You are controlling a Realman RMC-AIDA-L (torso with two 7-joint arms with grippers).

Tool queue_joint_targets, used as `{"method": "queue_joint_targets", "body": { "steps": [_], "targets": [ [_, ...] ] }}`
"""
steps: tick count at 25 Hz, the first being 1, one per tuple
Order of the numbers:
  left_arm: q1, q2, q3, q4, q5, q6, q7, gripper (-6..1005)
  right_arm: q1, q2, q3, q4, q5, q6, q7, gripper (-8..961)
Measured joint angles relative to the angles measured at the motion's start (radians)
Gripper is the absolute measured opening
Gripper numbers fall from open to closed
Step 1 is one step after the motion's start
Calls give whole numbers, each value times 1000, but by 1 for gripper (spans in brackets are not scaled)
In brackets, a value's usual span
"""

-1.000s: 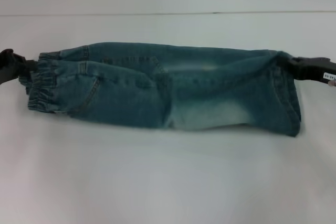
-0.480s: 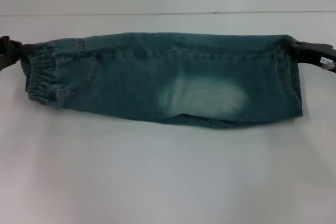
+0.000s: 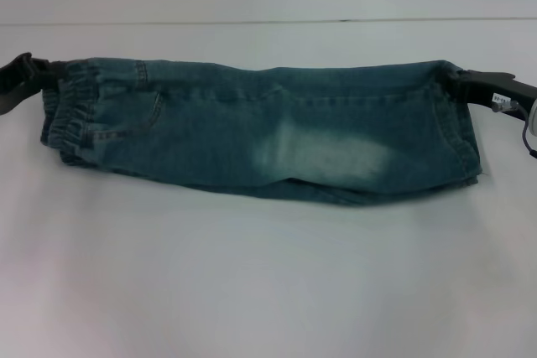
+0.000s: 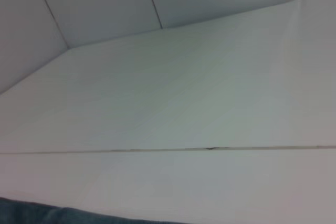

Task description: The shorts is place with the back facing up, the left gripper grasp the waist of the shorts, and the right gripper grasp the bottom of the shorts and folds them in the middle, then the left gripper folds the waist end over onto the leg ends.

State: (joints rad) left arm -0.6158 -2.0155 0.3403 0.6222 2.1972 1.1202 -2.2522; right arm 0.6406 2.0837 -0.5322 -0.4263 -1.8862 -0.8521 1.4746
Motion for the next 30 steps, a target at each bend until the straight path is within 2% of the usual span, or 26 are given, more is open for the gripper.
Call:
{"method": "queue_joint_targets", "body": {
  "steps": [13,22,28,30],
  "targets": [
    [14,-8,3,-31,3,-51,34,185,-5,2,10,27,66,49,-48,62],
    [9,-16,60,-29,3,-84,42,192,11,2,-10,29,65,59,-42,74],
    [12,-20,67,-27,-1,-128,55,197,10,2,-14,33,61,65,-38,330],
    [13,-20,67,-27,1,-138,56,317,6,2,-14,35,62,64,-37,412]
  ]
}}
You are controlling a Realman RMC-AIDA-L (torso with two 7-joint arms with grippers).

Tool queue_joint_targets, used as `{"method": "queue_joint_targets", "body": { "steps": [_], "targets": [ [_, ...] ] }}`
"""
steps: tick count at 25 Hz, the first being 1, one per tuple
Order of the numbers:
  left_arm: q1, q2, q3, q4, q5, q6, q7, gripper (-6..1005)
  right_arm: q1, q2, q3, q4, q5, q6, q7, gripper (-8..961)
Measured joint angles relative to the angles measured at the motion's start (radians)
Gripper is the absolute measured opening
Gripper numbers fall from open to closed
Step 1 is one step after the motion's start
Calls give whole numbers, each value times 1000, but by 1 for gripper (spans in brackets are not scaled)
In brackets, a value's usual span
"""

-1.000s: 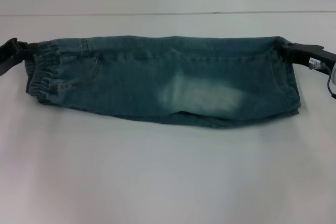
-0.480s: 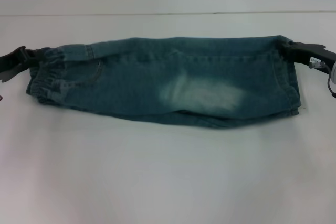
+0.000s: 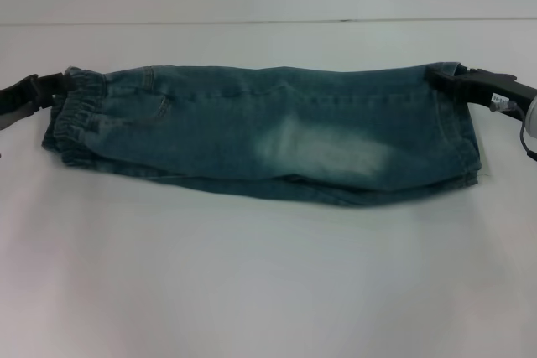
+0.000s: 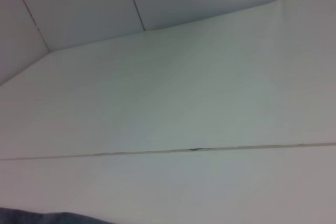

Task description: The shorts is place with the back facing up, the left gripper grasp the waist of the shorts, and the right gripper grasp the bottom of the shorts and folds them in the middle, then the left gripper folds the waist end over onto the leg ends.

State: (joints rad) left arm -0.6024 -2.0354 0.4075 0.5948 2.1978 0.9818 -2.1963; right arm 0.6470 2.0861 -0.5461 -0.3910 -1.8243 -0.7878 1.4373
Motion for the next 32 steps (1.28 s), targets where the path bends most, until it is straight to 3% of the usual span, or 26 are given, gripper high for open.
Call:
{"method": "queue_joint_targets", "body": {
  "steps": [3,8,14,16,17,18,19,22,26,32],
  "targets": [
    [3,0,0,2,2,-3,3,471,-6,0,2,1,3,-8,0,536],
    [20,6,1,38,1,43,26,642,-29,-6,16,-15,5,-64,29,633],
    [65,14,1,145,2,209,132,895,-93,-33,31,-89,36,-303,107,750],
    [79,19,8,171,6,265,173,908,-114,-49,31,-113,44,-424,123,852],
    [85,22,13,179,7,284,184,915,-127,-73,25,-125,42,-559,128,904],
    [91,26,22,187,9,297,190,921,-131,-82,20,-127,37,-620,127,955],
    [96,29,32,194,15,305,193,927,-131,-82,20,-127,37,-620,127,955],
    [99,32,55,208,58,311,194,947,-137,-106,-9,-149,1,-821,99,956],
    [85,26,128,225,154,284,192,942,-140,-99,-37,-200,-80,-988,46,956],
    [75,8,212,224,182,158,177,935,-142,-78,-39,-208,-131,-997,49,956]
  ]
}}
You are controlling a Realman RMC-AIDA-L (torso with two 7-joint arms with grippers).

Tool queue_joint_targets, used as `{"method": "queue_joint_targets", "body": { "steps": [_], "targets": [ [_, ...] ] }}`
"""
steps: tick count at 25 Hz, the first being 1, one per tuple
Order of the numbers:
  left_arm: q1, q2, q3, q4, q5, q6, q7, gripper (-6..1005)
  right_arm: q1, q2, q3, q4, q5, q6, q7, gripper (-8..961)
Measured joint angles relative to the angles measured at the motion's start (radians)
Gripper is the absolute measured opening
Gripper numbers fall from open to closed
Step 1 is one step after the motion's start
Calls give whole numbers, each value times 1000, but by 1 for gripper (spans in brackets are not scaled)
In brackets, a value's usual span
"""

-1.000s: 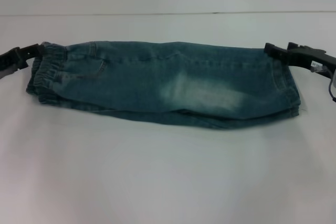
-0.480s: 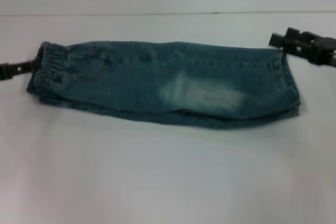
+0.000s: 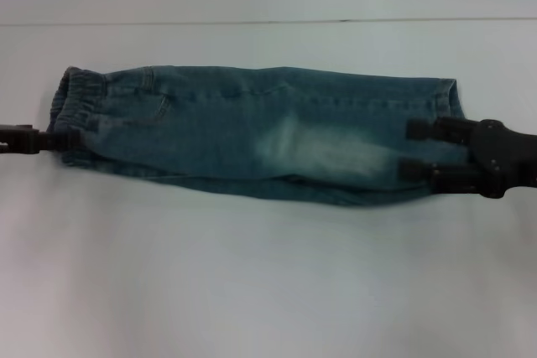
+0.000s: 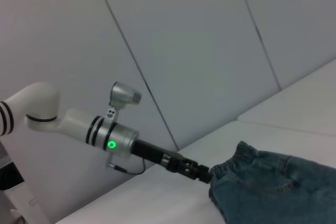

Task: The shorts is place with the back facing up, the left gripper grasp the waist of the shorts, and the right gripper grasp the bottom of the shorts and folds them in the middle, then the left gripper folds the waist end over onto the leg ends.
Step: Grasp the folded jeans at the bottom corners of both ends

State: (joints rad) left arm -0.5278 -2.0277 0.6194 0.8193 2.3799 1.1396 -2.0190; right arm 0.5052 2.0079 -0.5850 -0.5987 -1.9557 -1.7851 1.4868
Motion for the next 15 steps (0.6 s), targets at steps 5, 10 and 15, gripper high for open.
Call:
{"method": "queue_joint_targets", "body": {
  "steps": [5,10,15],
  "targets": [
    [-14,-5,42,-27,5,-82,-8,929,6,13,-17,-4,-37,-8,2,956],
    [-32,-5,52,-63,28,-123,-9,923,10,23,-35,-3,-48,-2,3,956],
    [-50,-8,57,-88,56,-149,-9,917,12,27,-37,-1,-51,12,4,956]
  ]
}}
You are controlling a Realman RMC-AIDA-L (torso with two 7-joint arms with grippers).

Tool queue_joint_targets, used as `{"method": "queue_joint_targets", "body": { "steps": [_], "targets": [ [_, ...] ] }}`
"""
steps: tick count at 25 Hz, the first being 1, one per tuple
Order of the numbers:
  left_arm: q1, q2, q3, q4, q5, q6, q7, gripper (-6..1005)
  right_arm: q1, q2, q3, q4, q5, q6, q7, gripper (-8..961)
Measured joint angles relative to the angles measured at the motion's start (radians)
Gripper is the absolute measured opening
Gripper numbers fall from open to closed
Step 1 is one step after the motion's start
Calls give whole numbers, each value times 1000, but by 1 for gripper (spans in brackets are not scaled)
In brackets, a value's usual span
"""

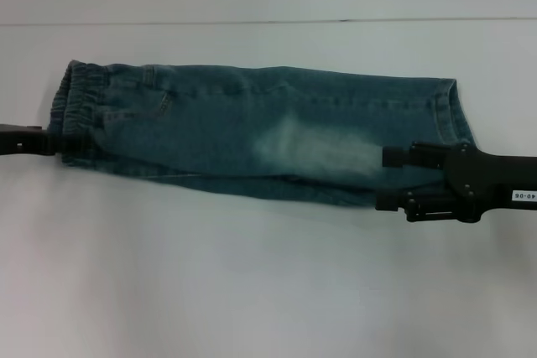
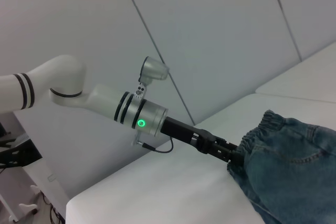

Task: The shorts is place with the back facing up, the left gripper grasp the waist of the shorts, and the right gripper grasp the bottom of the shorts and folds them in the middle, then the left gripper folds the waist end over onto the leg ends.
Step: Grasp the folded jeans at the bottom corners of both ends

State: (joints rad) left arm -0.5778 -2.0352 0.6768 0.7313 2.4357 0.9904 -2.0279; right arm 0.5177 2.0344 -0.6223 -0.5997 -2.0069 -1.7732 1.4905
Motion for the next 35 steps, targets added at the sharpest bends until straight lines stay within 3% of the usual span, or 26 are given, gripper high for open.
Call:
{"method": "queue_joint_targets", "body": {
  "steps": [16,27,35],
  "targets": [
    [-11,-10,-12,-13,-19,-20,3,897,6,13,-24,4,-3,52,1,955],
    [-13,-13,1,-16,-22,-19,8,497,8,16,-24,5,0,64,0,955],
    [-13,-13,-1,-16,-23,-14,9,437,8,22,-15,5,0,66,-5,956]
  ]
}}
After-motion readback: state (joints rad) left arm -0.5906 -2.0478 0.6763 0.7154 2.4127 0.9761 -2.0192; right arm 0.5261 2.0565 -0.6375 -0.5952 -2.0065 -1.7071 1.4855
